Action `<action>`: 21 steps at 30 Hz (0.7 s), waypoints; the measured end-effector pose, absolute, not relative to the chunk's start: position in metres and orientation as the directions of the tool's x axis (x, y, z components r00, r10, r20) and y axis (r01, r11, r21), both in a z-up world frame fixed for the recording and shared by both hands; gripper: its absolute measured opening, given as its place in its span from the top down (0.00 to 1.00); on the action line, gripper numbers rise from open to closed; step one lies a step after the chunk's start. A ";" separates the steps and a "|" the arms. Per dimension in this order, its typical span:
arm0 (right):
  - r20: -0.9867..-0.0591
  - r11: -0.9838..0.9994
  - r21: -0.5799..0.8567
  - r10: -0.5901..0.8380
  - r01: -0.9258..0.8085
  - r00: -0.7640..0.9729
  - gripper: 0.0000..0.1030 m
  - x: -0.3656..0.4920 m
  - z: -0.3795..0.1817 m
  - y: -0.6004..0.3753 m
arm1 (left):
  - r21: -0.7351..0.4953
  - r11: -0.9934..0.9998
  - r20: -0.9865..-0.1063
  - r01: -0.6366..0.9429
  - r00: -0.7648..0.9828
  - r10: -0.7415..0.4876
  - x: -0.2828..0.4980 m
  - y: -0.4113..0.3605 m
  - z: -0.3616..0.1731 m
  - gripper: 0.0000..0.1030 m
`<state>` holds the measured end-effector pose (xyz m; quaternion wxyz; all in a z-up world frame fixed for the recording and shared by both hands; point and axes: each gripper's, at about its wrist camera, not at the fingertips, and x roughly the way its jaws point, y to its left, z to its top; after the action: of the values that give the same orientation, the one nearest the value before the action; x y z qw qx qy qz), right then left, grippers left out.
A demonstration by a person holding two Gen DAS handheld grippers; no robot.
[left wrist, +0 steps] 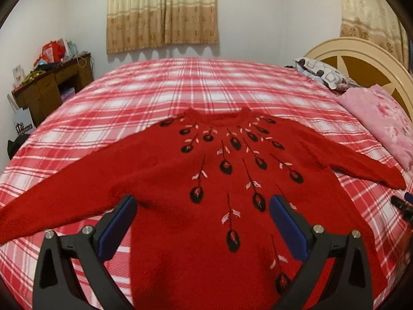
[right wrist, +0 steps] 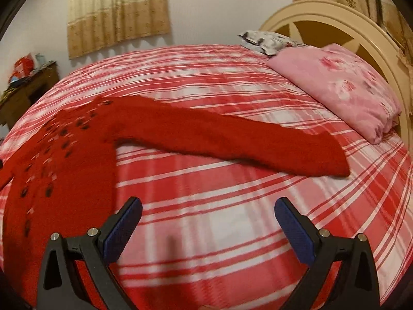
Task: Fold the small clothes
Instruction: 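Move the right tool to the sweater sleeve cuff and grasp it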
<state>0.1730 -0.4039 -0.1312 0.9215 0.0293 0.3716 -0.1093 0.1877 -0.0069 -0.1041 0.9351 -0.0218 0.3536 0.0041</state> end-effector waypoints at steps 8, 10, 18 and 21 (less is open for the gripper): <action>-0.714 0.935 -0.014 -0.258 0.355 0.651 0.02 0.195 -0.131 -0.482 | -0.008 1.000 -0.696 -0.019 0.718 0.008 0.215 -0.009 -0.112 0.00; -0.711 0.925 0.007 -0.262 0.379 0.653 0.02 0.197 -0.129 -0.500 | -0.003 1.000 -0.700 -0.017 0.714 0.011 0.219 -0.010 -0.113 0.00; -0.726 0.869 0.094 -0.273 0.485 0.631 0.16 0.202 -0.127 -0.563 | -0.024 1.000 -0.723 -0.002 0.691 -0.016 0.233 -0.008 -0.118 0.00; -0.753 0.835 0.154 -0.248 0.529 0.609 0.26 0.203 -0.134 -0.587 | -0.024 1.000 -0.720 -0.001 0.694 -0.016 0.233 -0.006 -0.117 0.00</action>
<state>0.2034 -0.5870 -0.1342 0.8780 0.1839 0.3826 -0.2211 0.2332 -0.0060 -0.1166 0.9203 -0.0112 0.3909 -0.0042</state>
